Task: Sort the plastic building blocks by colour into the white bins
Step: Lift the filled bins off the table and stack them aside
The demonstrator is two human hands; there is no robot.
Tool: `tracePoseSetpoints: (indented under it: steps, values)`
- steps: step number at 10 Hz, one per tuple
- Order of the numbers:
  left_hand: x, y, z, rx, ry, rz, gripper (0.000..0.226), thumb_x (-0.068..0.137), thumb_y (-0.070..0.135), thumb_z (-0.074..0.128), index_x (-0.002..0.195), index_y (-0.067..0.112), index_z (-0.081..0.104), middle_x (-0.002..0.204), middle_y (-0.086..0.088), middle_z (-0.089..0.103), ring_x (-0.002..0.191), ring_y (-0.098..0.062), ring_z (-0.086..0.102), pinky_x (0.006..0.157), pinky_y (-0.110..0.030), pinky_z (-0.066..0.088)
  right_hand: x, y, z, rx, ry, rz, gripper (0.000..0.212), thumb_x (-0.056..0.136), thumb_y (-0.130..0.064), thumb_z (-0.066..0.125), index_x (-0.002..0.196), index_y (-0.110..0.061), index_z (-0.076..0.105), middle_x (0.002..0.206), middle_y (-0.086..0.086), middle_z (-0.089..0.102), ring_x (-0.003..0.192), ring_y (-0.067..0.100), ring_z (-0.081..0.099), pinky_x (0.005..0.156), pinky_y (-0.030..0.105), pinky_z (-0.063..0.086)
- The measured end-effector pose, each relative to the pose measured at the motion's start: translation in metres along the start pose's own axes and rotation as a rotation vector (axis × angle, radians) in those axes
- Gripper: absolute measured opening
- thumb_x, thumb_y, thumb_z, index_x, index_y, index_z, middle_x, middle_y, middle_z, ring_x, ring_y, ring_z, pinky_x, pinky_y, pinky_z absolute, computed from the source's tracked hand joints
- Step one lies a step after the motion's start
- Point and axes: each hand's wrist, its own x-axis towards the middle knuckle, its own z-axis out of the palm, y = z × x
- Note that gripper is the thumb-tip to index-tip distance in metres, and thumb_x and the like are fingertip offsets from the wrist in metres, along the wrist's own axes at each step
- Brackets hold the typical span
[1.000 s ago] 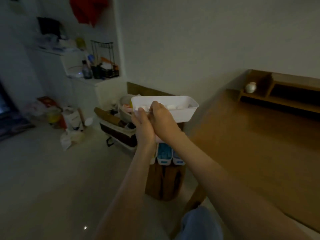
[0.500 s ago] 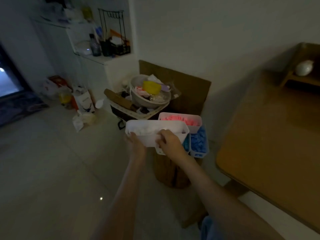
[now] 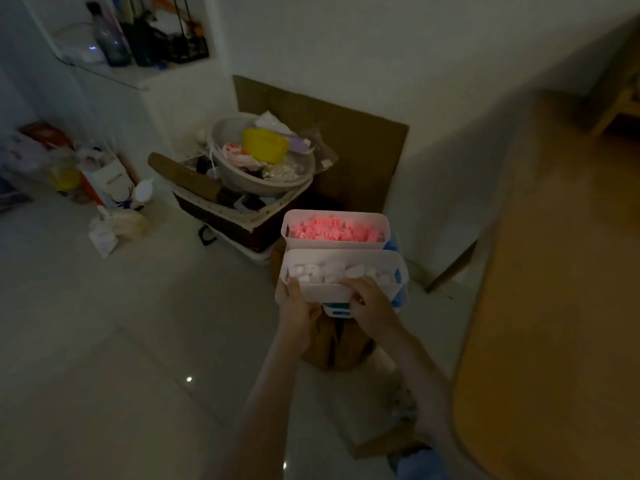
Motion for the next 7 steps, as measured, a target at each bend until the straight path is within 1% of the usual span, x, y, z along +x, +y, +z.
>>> tracePoseSetpoints:
  steps: [1, 2, 3, 4, 5, 6, 7]
  values:
    - [0.013, -0.005, -0.005, 0.08, 0.068, 0.045, 0.044, 0.102, 0.039, 0.032, 0.143, 0.023, 0.03, 0.123, -0.006, 0.049, 0.104, -0.026, 0.056, 0.067, -0.029, 0.05, 0.007, 0.005, 0.002, 0.049, -0.082, -0.022, 0.046, 0.084, 0.009, 0.045, 0.124, -0.013, 0.055, 0.118, -0.004, 0.043, 0.12, 0.014, 0.04, 0.112, 0.035, 0.029]
    - [0.032, -0.009, -0.016, 0.293, 0.165, 0.112, 0.047, 0.101, 0.043, 0.032, 0.139, 0.017, 0.039, 0.127, -0.015, 0.055, 0.112, -0.034, 0.056, 0.081, -0.041, 0.052, 0.012, 0.003, 0.003, 0.104, -0.136, 0.015, 0.051, 0.08, 0.01, 0.048, 0.125, -0.014, 0.053, 0.12, -0.007, 0.037, 0.123, 0.016, 0.037, 0.112, 0.032, 0.028]
    - [0.043, -0.006, -0.02, 0.345, 0.172, 0.13, 0.043, 0.101, 0.04, 0.03, 0.133, 0.015, 0.045, 0.125, -0.024, 0.055, 0.115, -0.04, 0.053, 0.091, -0.047, 0.048, 0.016, 0.003, 0.004, 0.137, -0.132, 0.029, 0.05, 0.08, 0.007, 0.052, 0.125, -0.014, 0.051, 0.12, -0.007, 0.036, 0.119, 0.012, 0.035, 0.111, 0.032, 0.03]
    - [0.051, 0.001, -0.022, 0.404, 0.161, 0.124, 0.043, 0.102, 0.038, 0.03, 0.134, 0.014, 0.045, 0.125, -0.023, 0.054, 0.116, -0.039, 0.053, 0.093, -0.048, 0.048, 0.019, 0.002, 0.003, 0.151, -0.176, 0.03, 0.047, 0.083, 0.002, 0.057, 0.126, -0.012, 0.048, 0.119, -0.007, 0.034, 0.116, 0.011, 0.035, 0.109, 0.033, 0.033]
    - [0.059, 0.007, -0.025, 0.44, 0.16, 0.122, 0.043, 0.102, 0.038, 0.029, 0.131, 0.012, 0.047, 0.124, -0.023, 0.055, 0.115, -0.039, 0.054, 0.091, -0.047, 0.048, 0.023, -0.003, 0.002, 0.148, -0.223, 0.034, 0.046, 0.086, -0.003, 0.058, 0.13, -0.011, 0.045, 0.122, -0.007, 0.032, 0.116, 0.01, 0.035, 0.107, 0.031, 0.034]
    - [0.062, 0.012, -0.027, 0.455, 0.176, 0.119, 0.042, 0.102, 0.036, 0.029, 0.131, 0.011, 0.047, 0.125, -0.022, 0.055, 0.116, -0.039, 0.053, 0.093, -0.048, 0.048, 0.027, -0.004, 0.004, 0.164, -0.228, 0.032, 0.048, 0.086, -0.004, 0.058, 0.131, -0.011, 0.044, 0.13, 0.001, 0.036, 0.116, 0.012, 0.036, 0.106, 0.03, 0.034]
    - [0.059, 0.011, -0.028, 0.469, 0.2, 0.118, 0.041, 0.102, 0.033, 0.029, 0.134, 0.013, 0.045, 0.123, -0.016, 0.056, 0.113, -0.034, 0.055, 0.094, -0.047, 0.048, 0.023, -0.006, 0.01, 0.15, -0.141, -0.014, 0.052, 0.084, -0.003, 0.06, 0.133, -0.013, 0.043, 0.136, 0.002, 0.037, 0.123, 0.021, 0.04, 0.108, 0.037, 0.036]
